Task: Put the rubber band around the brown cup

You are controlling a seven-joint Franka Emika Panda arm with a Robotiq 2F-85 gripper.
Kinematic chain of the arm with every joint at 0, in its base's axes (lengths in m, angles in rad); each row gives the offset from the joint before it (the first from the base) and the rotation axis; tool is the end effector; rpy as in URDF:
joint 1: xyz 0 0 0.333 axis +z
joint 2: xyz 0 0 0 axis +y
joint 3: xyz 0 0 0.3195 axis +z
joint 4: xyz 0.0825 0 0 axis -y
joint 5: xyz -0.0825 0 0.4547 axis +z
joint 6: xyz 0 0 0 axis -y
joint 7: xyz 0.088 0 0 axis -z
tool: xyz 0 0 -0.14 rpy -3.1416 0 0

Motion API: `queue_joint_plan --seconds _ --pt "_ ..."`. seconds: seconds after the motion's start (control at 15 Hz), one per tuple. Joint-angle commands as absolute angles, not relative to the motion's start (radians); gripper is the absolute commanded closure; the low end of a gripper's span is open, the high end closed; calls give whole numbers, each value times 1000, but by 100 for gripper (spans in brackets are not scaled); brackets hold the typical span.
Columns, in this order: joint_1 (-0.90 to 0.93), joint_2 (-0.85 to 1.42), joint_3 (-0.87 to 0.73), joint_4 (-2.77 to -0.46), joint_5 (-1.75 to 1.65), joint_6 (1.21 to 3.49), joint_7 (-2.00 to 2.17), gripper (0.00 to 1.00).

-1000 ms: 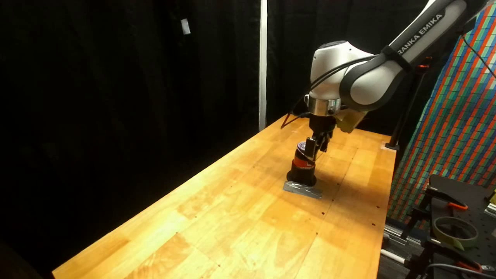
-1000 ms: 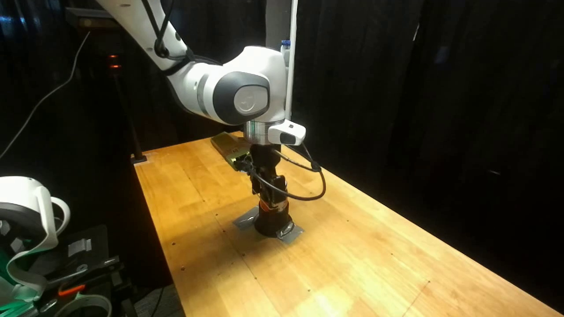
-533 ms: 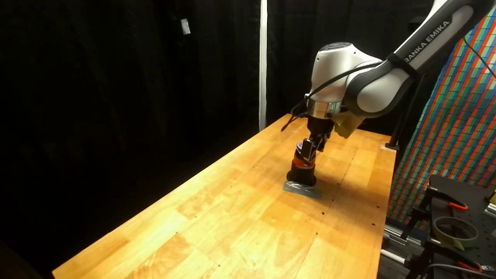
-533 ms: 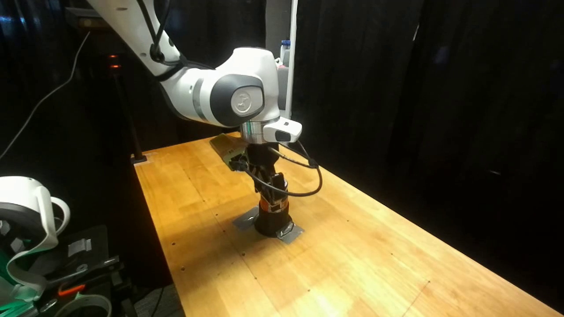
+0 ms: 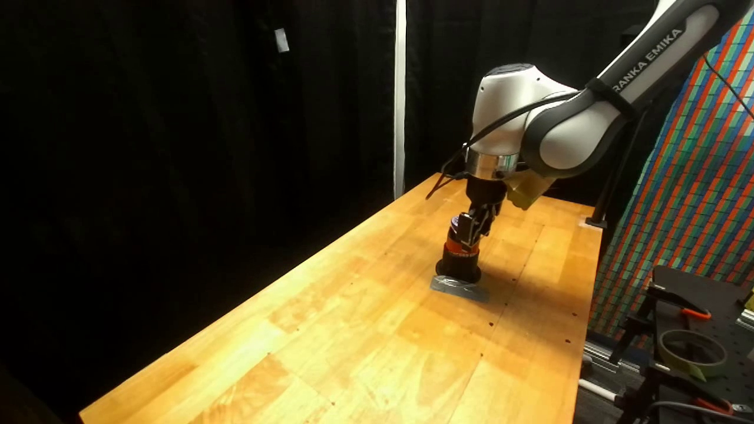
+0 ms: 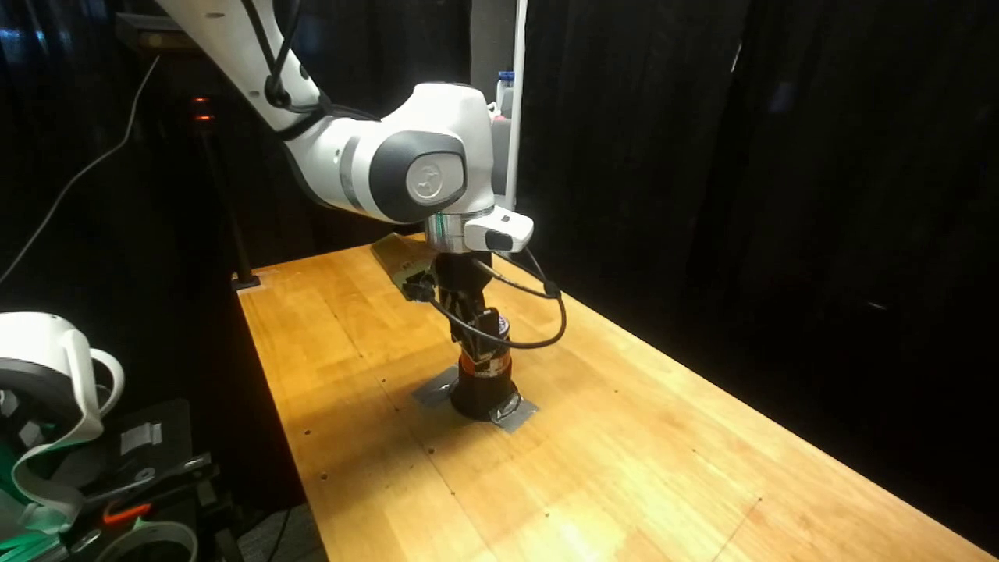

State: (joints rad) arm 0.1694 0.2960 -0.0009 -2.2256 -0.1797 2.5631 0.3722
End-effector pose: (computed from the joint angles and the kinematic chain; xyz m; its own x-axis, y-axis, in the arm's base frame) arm 0.5889 0.0996 0.1562 0.9962 -0.0520 0.0692 -0.0578 -0.9947 0.0848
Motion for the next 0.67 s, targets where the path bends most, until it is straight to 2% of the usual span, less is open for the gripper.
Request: queue_joint_plan --seconds 0.0,0.07,0.27,0.33,0.47,0.53,0.6 --pt "157 269 1 -2243 -152 2558 348 50" --pt "157 259 1 -2250 -151 2563 351 56" --pt "154 241 -1 -2269 -150 2555 348 60" --pt "150 231 1 -2278 -144 2544 340 65" --pt "143 209 5 -2296 -128 2526 324 78" --pt "136 202 9 -2303 -113 2513 305 89" --pt "130 197 8 -2310 -110 2512 298 91"
